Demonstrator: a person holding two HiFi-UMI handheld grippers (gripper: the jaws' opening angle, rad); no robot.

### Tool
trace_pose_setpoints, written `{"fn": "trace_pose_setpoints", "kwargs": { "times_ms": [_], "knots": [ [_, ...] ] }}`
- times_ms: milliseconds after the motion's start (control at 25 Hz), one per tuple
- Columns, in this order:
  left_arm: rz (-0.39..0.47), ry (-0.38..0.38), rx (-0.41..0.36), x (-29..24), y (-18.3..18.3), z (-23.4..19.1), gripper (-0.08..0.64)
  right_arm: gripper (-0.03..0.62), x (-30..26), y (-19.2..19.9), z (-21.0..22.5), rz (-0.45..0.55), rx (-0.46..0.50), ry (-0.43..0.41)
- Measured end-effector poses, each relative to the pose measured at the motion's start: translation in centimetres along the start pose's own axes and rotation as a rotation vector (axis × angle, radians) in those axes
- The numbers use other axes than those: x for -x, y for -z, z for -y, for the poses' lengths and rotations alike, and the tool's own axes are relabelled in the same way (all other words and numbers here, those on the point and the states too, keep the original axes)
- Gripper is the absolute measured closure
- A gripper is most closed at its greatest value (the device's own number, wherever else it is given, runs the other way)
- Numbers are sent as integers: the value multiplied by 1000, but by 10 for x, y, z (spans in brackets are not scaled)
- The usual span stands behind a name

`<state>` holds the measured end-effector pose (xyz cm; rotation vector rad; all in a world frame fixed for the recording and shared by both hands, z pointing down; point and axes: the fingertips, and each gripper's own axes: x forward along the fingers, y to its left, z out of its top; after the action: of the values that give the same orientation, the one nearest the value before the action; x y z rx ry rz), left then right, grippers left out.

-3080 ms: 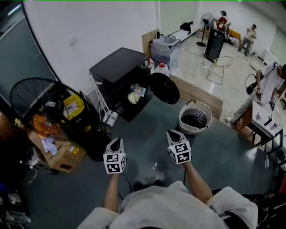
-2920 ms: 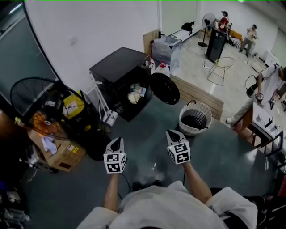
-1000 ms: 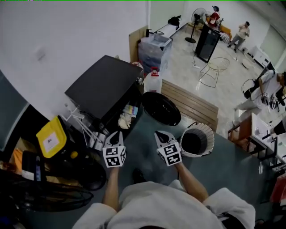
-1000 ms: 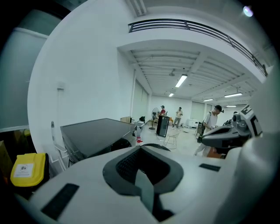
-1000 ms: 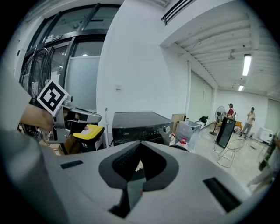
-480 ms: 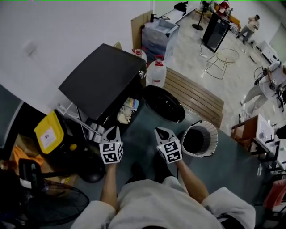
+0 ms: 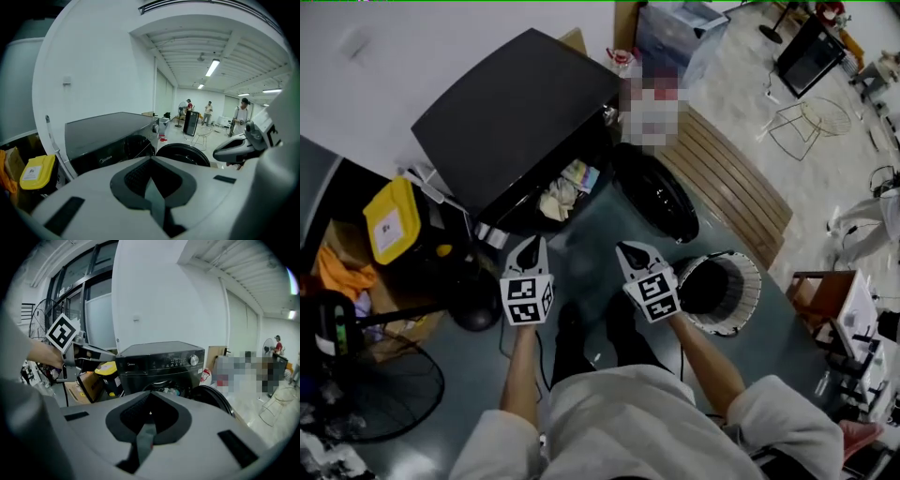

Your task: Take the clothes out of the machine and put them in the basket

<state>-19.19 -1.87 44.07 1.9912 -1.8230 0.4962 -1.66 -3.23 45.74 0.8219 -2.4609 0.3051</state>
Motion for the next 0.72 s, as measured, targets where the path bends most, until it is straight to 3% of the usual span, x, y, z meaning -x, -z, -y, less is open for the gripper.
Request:
{"fn": "trace_pose_setpoints", "kwargs": {
  "times_ms": [280,720],
  "knots": [
    [-37,-17,28,-41,53,-14,543,571,-61,40,5,-26,11,-42],
    [-67,37,69,-122,159,-64,543,571,-190,123,-13,-44,-42,-10]
  ]
}}
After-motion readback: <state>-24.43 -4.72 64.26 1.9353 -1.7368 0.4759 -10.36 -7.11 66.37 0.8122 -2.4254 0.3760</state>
